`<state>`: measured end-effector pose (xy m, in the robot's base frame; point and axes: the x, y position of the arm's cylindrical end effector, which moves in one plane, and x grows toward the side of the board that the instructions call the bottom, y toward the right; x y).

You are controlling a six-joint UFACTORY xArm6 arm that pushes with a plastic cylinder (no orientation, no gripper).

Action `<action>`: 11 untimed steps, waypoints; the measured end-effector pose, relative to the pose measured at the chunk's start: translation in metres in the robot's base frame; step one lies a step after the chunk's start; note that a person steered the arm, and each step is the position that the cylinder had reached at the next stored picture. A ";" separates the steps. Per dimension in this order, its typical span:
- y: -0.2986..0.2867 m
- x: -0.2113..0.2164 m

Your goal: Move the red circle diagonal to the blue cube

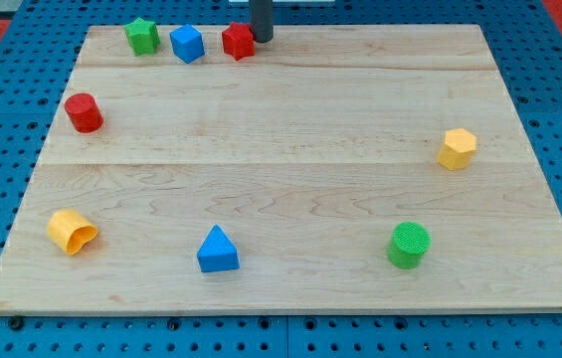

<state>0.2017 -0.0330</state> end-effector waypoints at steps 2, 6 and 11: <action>-0.003 0.092; -0.230 0.160; -0.152 0.163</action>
